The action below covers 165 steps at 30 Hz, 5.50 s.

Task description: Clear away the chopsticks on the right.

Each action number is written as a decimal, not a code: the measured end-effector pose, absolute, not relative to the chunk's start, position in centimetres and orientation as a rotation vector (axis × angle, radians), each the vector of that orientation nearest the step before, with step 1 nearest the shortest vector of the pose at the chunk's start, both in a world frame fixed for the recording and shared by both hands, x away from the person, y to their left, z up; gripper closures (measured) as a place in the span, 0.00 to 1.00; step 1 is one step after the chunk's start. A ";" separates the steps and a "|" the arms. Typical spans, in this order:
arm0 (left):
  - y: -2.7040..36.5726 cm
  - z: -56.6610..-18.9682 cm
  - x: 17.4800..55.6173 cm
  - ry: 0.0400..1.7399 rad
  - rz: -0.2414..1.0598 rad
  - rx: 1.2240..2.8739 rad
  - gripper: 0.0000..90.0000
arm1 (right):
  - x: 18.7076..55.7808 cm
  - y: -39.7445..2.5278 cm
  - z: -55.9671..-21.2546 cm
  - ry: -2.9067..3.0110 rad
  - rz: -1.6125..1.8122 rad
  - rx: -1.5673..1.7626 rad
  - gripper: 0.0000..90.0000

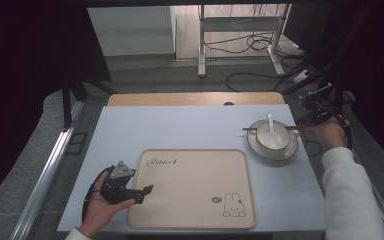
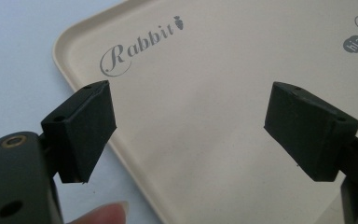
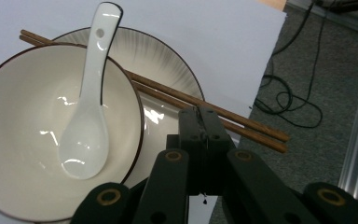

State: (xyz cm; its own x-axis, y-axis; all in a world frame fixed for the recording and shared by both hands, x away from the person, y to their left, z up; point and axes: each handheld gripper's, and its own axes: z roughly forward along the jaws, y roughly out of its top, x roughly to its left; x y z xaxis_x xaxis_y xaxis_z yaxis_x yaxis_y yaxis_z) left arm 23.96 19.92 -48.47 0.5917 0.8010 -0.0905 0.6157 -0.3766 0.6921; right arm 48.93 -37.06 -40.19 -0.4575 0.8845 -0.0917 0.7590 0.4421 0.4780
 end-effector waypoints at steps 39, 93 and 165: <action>19.6 -48.5 23.8 1.090 0.330 2.151 0.18 | 53.2 -38.6 -46.4 2.308 0.463 1.515 0.99; 19.8 -48.5 23.8 1.089 0.332 2.152 0.18 | 48.4 -40.0 -45.0 2.366 0.528 1.432 0.99; 20.0 -48.9 23.9 1.102 0.328 2.169 0.18 | 49.2 -40.6 -44.3 2.527 0.288 1.195 0.73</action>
